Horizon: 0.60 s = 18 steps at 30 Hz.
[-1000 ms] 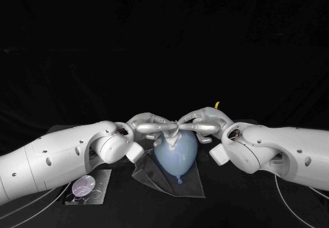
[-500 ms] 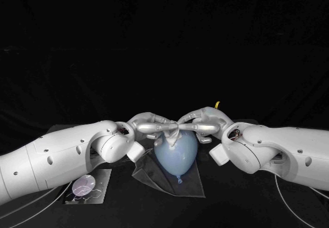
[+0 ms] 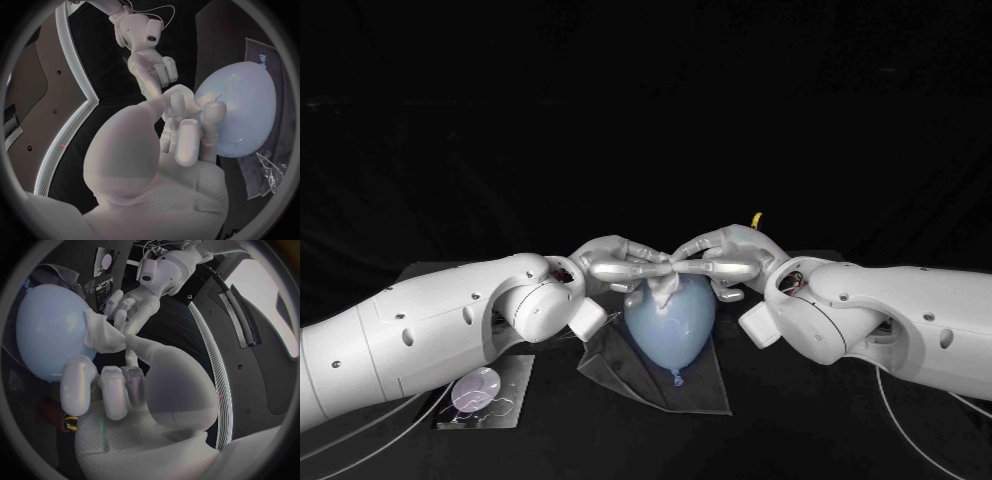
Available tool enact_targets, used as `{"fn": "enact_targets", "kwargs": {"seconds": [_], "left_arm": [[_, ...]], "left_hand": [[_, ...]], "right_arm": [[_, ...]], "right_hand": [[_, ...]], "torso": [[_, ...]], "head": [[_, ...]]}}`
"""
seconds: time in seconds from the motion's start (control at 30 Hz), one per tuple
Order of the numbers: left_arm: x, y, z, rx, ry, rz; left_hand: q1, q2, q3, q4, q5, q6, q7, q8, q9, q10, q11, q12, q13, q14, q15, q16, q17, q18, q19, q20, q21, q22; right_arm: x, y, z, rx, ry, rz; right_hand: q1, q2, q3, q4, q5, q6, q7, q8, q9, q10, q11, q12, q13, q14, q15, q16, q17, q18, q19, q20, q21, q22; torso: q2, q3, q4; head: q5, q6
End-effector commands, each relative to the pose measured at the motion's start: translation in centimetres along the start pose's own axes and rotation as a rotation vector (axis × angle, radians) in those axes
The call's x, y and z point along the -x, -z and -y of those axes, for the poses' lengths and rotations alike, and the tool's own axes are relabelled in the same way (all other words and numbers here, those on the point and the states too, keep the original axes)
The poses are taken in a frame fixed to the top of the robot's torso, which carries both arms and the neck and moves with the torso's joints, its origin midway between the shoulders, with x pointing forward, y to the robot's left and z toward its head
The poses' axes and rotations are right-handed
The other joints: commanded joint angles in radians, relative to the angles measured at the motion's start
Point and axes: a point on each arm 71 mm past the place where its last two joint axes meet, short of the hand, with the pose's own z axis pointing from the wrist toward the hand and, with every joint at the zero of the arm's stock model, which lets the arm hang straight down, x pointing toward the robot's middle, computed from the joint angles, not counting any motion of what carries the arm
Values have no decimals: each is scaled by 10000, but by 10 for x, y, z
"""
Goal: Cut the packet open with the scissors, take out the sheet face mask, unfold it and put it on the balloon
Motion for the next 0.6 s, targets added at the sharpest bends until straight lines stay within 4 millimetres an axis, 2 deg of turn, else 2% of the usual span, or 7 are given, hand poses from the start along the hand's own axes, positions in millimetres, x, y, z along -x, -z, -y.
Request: {"fn": "enact_targets", "kwargs": {"seconds": [0.03,0.17,0.37,0.53,0.6], "left_arm": [[-4,0,4,-438,67,-287],[-5,0,5,-596,116,-331],[-4,0,6,-725,244,-274],[-2,0,6,-712,331,-47],[-1,0,5,-659,347,90]], "left_hand": [[182,80,73,-94,-68,133,-48,-55,-41,166,-68,45,1,86,-59,72,60,90,94,-34,93,72],[309,278,242,-177,-66,331,-151,-43,-102,285,-155,49,18,121,-133,111,151,69,161,-94,193,209],[335,407,401,-268,-65,605,-222,18,-140,414,-214,86,63,157,-191,144,227,36,265,-152,339,408],[213,523,483,-324,-62,1169,-334,259,-89,688,-305,266,195,216,-268,180,327,5,369,-209,481,602],[244,564,557,-452,-58,1465,-423,436,-15,768,-376,324,256,278,-329,223,457,-20,462,-253,592,757]], "right_arm": [[-3,-1,0,18,-34,-271],[-3,-2,1,-26,-39,-290],[-4,-3,2,-83,-45,-329],[-5,-3,2,-118,-50,-369],[-5,-2,2,-114,-59,-394]], "right_hand": [[-70,96,82,5,30,61,1,80,1430,1081,-68,55,2627,1268,-252,35,2627,204,6,-64,-48,1868],[-96,105,91,9,31,50,2,94,1459,1081,-67,55,2627,1268,-252,35,2627,204,5,-64,-49,1868],[-105,108,94,10,31,46,1,100,1469,1081,-67,55,2627,1268,-252,35,2627,203,8,-64,-44,1869],[-109,109,96,10,31,44,2,103,1474,1081,-68,55,2627,1268,-252,35,2627,204,5,-64,-50,1867],[-113,110,98,10,31,42,1,106,1480,1081,-68,55,2627,1268,-252,35,2627,206,0,-64,-59,1865]], "torso": [[2,-1,3],[0,-2,9],[-4,-6,2],[-8,-2,0],[-6,1,-1]], "head": [[23,8],[20,3],[37,7],[58,18],[58,16]]}}
